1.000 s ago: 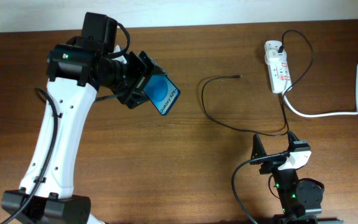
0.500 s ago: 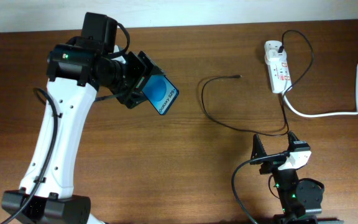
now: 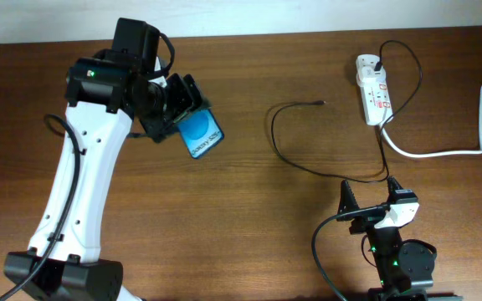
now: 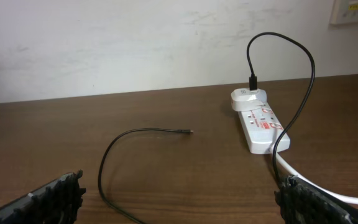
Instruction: Plug charger to phone and switch on socket
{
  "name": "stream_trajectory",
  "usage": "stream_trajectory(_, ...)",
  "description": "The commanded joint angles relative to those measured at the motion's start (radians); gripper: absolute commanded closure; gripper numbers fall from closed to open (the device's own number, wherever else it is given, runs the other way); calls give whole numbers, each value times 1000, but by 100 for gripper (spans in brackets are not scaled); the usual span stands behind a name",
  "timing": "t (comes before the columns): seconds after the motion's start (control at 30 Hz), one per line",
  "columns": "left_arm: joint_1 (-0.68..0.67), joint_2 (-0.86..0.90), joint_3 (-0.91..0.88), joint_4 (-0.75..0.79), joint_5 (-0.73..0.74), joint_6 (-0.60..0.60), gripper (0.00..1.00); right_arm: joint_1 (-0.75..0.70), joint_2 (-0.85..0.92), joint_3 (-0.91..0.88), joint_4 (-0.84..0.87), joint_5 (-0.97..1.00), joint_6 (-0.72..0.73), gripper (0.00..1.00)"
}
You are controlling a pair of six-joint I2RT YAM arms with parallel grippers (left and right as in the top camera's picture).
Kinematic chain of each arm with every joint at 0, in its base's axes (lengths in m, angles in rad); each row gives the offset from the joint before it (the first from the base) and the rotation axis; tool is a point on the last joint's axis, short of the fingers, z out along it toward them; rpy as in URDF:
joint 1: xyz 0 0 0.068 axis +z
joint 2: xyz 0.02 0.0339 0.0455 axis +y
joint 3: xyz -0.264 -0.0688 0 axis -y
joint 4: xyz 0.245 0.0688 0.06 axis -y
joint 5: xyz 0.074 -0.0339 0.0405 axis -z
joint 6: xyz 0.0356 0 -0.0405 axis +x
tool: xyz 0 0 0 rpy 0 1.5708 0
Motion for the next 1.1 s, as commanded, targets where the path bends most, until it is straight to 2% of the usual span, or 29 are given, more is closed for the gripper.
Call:
stream_trajectory(0.0, 3, 8, 18, -27, -162, 147, 56, -5, -9, -5, -3, -16, 2, 2)
stream_trajectory(0.03, 3, 15, 9, -31, -200, 171, 56, -5, -9, -5, -3, -32, 23, 2)
stream_trajectory(0.1, 3, 25, -13, -29, -220, 173, 56, -5, -9, -5, 5, -118, 195, 2)
stream_trajectory(0.13, 3, 40, -23, -29, -229, 175, 56, -5, -9, -5, 14, -217, 355, 2)
stream_trajectory(0.3, 3, 101, -27, -29, -217, 175, 56, -5, -9, -5, 18, -719, 752, 2)
stream_trajectory(0.33, 3, 111, -27, -28, -196, 175, 56, -5, -9, -5, 19, -887, 858, 2)
stream_trajectory(0.37, 3, 114, -27, -25, -186, 175, 56, -5, -9, -5, 21, -908, 890, 2)
stream_trajectory(0.43, 3, 116, -27, -10, -142, 174, 56, -5, -9, -5, 25, -907, 1105, 2)
stream_trajectory(0.47, 3, 116, -27, -8, -116, 174, 57, -5, -9, -5, 43, -891, 1159, 2)
stream_trajectory(0.6, 3, 116, -27, -10, -66, 174, 58, -5, -9, -5, 208, -875, 1137, 2)
stream_trajectory(0.73, 3, 116, -27, 3, -38, 174, 58, -5, 17, -5, 68, -746, 1012, 2)
stream_trajectory(0.8, 3, 116, -27, 12, -18, 173, 58, -5, 52, -5, 66, -701, 995, 2)
stream_trajectory(1.07, 3, 116, -27, 57, 27, 135, 59, 18, 303, -5, 370, -624, 1007, 2)
